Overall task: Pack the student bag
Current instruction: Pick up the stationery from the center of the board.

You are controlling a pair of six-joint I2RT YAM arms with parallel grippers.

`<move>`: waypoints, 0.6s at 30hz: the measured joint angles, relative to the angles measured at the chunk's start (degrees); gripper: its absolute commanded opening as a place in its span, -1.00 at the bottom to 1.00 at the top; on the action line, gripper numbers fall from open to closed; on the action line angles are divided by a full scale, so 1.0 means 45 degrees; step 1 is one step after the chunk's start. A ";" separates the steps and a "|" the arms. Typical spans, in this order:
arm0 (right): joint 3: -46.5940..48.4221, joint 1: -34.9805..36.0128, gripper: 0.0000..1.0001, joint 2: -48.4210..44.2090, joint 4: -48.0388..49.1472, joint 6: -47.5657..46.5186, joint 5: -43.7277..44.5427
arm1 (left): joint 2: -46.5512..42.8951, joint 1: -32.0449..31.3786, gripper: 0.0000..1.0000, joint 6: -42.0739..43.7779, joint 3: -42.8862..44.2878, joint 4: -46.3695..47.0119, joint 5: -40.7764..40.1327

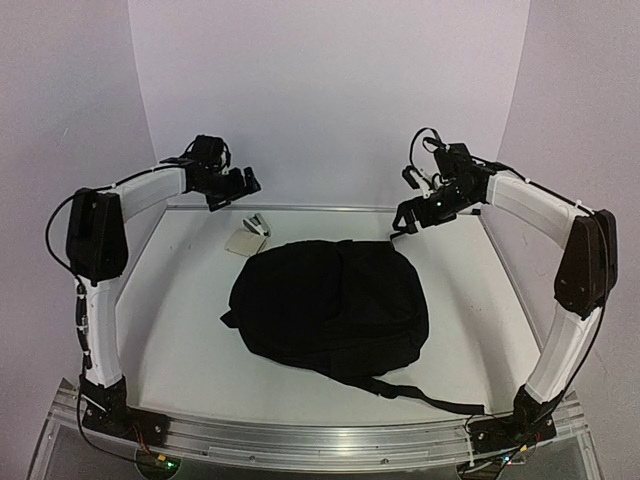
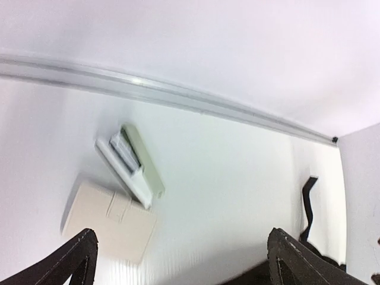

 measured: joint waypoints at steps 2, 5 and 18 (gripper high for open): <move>-0.0014 -0.0003 0.97 -0.0003 -0.0072 -0.0123 0.0151 | 0.1366 0.0000 0.98 0.0000 0.2166 -0.0746 -0.0072; -0.0019 -0.0005 0.97 -0.0019 -0.0083 -0.0177 0.0286 | 0.3110 0.0000 0.96 -0.0044 0.4727 -0.1236 -0.0227; -0.0419 -0.0300 0.97 -0.0126 -0.0319 0.0265 0.0461 | 0.7318 -0.0049 0.99 -0.1195 0.7221 -0.1948 -0.1384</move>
